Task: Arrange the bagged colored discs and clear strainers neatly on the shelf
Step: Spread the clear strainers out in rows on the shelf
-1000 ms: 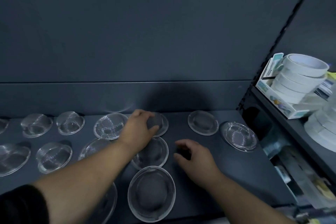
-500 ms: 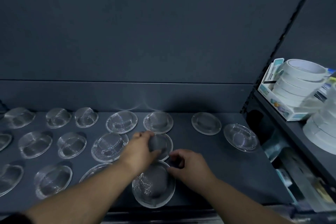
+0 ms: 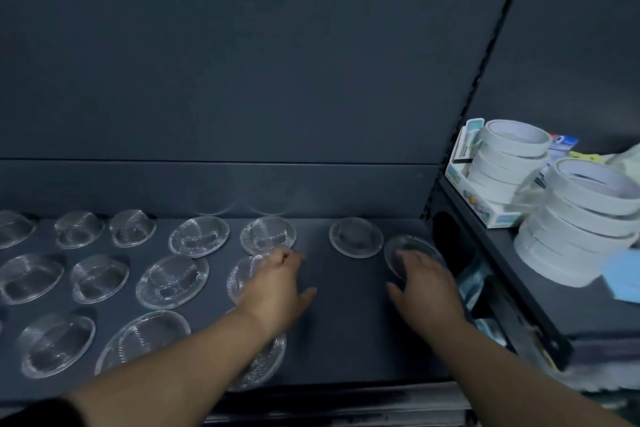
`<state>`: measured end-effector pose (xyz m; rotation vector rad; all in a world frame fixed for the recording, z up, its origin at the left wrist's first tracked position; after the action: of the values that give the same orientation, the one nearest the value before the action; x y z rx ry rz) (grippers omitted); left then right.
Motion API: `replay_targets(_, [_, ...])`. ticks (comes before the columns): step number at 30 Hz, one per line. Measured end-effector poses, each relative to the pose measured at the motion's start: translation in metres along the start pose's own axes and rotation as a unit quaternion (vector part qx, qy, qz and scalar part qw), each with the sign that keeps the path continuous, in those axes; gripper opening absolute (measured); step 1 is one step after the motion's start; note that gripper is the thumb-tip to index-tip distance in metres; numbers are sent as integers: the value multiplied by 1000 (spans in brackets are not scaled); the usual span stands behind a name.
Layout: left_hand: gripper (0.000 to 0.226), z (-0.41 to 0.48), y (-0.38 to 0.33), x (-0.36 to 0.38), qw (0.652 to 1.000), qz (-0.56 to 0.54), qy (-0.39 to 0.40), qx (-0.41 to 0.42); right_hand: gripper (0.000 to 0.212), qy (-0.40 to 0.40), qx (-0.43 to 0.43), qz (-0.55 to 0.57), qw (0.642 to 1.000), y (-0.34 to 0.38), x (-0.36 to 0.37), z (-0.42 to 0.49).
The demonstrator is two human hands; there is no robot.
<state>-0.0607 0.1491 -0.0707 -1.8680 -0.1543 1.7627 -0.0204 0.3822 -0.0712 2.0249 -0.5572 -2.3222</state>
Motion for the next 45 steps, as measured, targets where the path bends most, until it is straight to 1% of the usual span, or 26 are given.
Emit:
replay_targets(2, [58, 0, -11, 10, 1000, -1, 8, 14, 42, 12, 5, -36, 999, -11, -1, 0])
replay_targets(4, [58, 0, -21, 17, 1000, -5, 8, 28, 31, 1, -2, -24, 1000, -15, -3, -1])
replay_targets(5, [58, 0, -26, 20, 999, -9, 8, 33, 29, -16, -2, 11, 1000, -16, -5, -3])
replay_targets(7, [57, -1, -37, 22, 999, -18, 3, 46, 27, -68, 0, 125, 990, -16, -15, -7])
replay_targets(9, [58, -2, -47, 23, 998, -31, -3, 63, 26, -110, 11, 216, 970, -14, -27, -12])
replay_targets(11, [60, -2, -55, 23, 996, -52, -3, 75, 24, -134, 29, 285, 949, -12, -36, -14])
replay_targets(13, [65, -2, -63, 24, 993, -77, -2, 85, 24, -133, 56, 369, 918, -12, -34, -12])
replay_targets(15, [70, -3, -68, 23, 991, -100, -5, 93, 20, -101, 95, 471, 871, -9, -22, -9])
replay_targets(16, [73, -4, -69, 22, 989, -112, -9, 93, 18, -77, 123, 525, 839, -8, -15, -9])
replay_targets(18, [76, -4, -66, 19, 987, -135, -18, 88, 16, -15, 185, 623, 760, -2, 2, -9])
replay_targets(19, [77, -4, -64, 18, 986, -138, -20, 86, 16, 21, 208, 656, 725, 3, 10, -10])
replay_targets(20, [78, -3, -63, 17, 987, -136, -22, 85, 16, 55, 225, 676, 700, 7, 16, -10])
replay_targets(22, [78, -1, -61, 13, 988, -127, -28, 82, 19, 107, 243, 698, 665, 14, 24, -11])
replay_targets(24, [78, 3, -57, 9, 989, -126, -28, 67, 21, 144, 254, 713, 638, 22, 30, -10])
replay_targets(27, [78, 11, -49, 5, 991, -126, -18, 38, 22, 184, 251, 718, 623, 31, 37, -6])
replay_targets(30, [79, 16, -43, 1, 993, -118, -23, 18, 24, 202, 238, 716, 625, 38, 43, 0])
replay_targets(34, [73, 22, -36, -3, 994, -105, -34, -13, 22, 203, 224, 709, 637, 48, 43, 9])
replay_targets(36, [73, 26, -32, -7, 993, -106, -43, -25, 19, 186, 227, 700, 651, 50, 44, 17])
replay_targets(37, [73, 27, -31, -9, 992, -109, -48, -31, 17, 169, 231, 690, 665, 49, 44, 22])
replay_targets(39, [75, 29, -26, -13, 991, -113, -55, -39, 17, 110, 230, 656, 710, 41, 41, 36])
replay_targets(42, [77, 32, -18, -17, 989, -126, -61, -49, 14, 6, 199, 573, 795, 27, 28, 58])
replay_targets(43, [76, 33, -16, -19, 988, -130, -62, -49, 10, -10, 175, 529, 830, 24, 24, 65])
replay_targets(44, [73, 35, -14, -20, 987, -136, -65, -48, 15, -12, 144, 478, 866, 23, 22, 74])
replay_targets(45, [71, 37, -13, -22, 986, -142, -70, -46, 25, 2, 110, 416, 903, 24, 25, 83])
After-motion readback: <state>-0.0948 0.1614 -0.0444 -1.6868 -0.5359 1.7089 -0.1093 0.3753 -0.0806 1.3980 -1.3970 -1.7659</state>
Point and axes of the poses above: each hand's wrist, its own z-axis towards the middle knuckle, its own x-axis out of the palm, y = z × x, the point moved 8 cm from there along z, towards the middle knuckle, and after that the axes turned 2 degrees about y, right-handed, at the moved point
